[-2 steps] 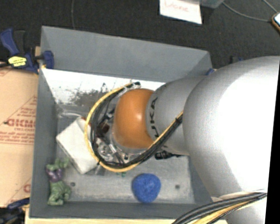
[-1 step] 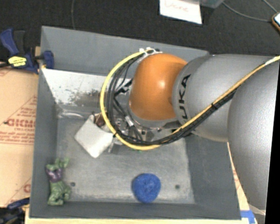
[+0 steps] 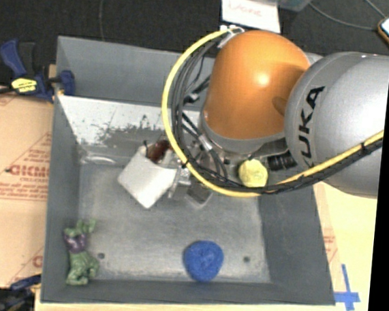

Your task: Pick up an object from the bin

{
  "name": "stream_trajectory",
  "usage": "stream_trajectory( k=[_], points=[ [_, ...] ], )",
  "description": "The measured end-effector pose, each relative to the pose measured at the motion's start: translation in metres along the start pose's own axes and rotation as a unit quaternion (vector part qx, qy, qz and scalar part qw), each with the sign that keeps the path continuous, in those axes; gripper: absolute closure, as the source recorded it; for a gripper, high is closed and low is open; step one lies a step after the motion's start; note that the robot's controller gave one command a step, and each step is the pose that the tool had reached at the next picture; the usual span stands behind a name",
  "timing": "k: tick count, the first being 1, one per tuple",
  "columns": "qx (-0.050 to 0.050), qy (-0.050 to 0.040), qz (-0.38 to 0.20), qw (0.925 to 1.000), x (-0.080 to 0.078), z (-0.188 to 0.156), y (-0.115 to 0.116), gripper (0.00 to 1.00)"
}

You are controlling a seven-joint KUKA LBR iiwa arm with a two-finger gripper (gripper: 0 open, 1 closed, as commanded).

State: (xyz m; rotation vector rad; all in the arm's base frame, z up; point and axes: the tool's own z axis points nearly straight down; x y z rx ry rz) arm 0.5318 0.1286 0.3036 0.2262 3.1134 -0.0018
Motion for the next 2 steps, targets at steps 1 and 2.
stream_trajectory(
  k=[1,2],
  points=[
    [-0.001,-0.0049,0.020,0.9998,-0.016,0.099,-0.011,1.00],
    [-0.003,-0.0078,0.011,0.9999,-0.010,0.055,-0.003,1.00]
  ],
)
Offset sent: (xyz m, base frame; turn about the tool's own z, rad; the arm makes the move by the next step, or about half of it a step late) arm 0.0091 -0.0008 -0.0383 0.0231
